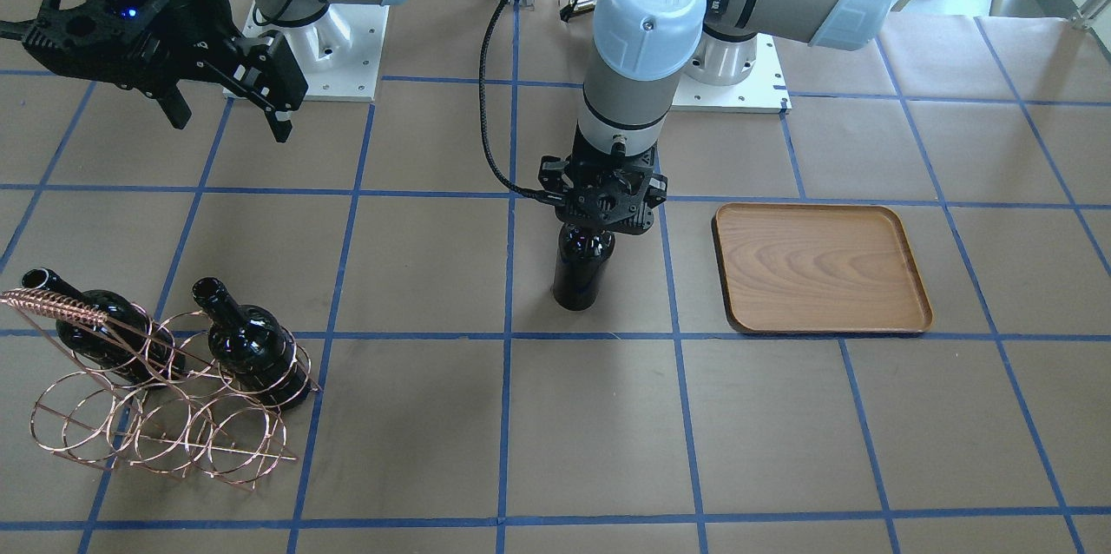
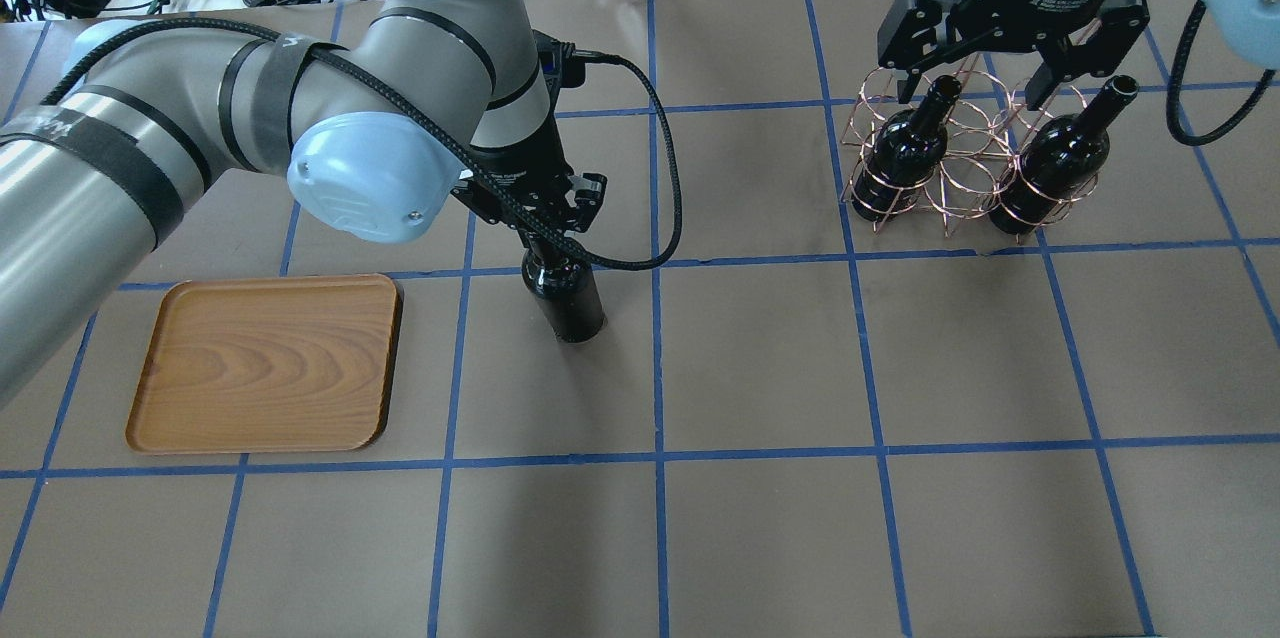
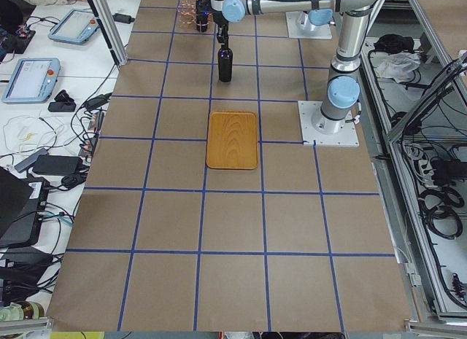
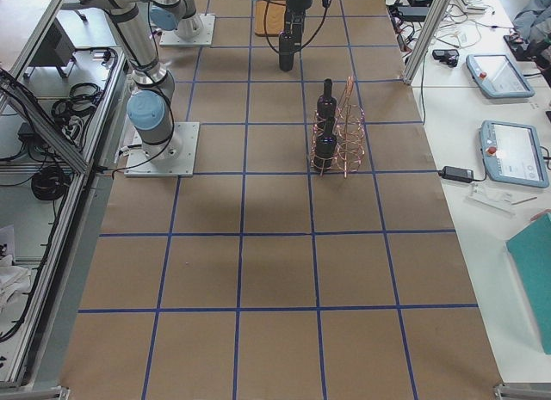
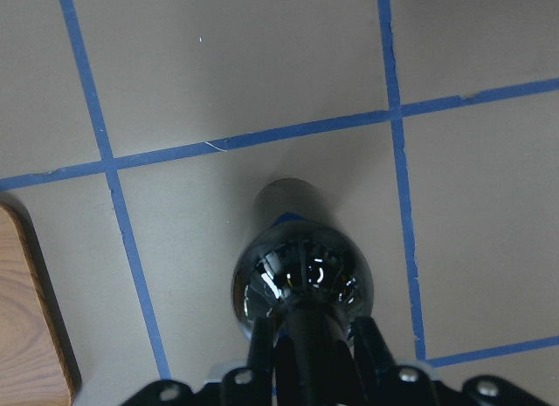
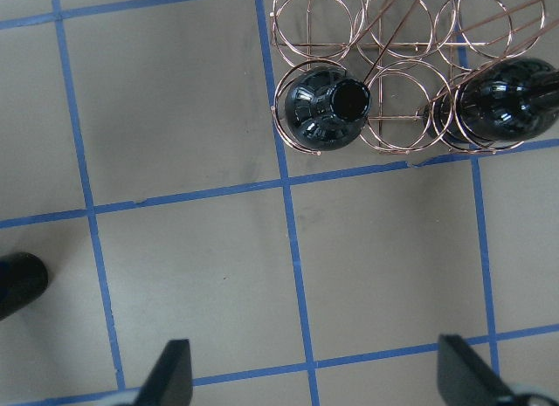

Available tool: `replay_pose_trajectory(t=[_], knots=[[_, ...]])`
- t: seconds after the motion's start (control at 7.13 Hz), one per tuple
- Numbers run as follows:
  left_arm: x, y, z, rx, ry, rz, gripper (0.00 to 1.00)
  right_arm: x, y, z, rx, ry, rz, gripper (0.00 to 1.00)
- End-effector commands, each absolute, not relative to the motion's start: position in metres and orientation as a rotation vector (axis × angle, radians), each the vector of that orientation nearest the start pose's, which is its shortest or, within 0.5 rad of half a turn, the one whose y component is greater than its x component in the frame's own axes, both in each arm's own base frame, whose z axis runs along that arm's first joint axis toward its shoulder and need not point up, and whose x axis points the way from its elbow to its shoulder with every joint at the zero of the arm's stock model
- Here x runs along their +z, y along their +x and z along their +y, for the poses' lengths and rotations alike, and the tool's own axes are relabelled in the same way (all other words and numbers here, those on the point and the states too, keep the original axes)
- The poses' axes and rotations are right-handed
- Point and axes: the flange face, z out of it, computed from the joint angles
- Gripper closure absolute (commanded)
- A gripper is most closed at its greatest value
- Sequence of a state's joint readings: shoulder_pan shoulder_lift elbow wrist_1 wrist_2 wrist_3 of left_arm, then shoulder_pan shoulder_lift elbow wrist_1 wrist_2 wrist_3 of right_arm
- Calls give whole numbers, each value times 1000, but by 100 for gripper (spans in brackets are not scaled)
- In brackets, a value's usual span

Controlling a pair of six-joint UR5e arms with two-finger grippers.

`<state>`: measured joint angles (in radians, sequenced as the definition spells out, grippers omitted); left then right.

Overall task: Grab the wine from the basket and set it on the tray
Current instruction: 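Move the left gripper over the standing bottle and grasp its neck, then lift the bottle with the left gripper and carry it over the tray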

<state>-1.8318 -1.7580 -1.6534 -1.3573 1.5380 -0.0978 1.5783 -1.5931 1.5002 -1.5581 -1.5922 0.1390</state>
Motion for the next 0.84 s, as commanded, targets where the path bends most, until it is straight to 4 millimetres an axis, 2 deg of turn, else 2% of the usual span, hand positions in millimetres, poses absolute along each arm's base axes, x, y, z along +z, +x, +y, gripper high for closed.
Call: replay_pose_trajectory(t=[0.0, 0.14, 0.28, 0.56, 0.7], knots=[[386, -270, -498, 55, 254, 3151, 100, 532, 135, -488, -125, 206, 3145, 0], [404, -256, -502, 30, 262, 3133, 100, 532, 135, -488, -125, 209, 3143, 0], [431, -223, -512, 35, 233, 3081, 100, 532, 135, -487, -123, 209, 3143, 0], [458, -121, -530, 54, 224, 3084, 100, 532, 135, -487, -123, 207, 3147, 0], [462, -75, -528, 74, 272, 3055, 100, 531, 135, -488, -120, 206, 3144, 0]])
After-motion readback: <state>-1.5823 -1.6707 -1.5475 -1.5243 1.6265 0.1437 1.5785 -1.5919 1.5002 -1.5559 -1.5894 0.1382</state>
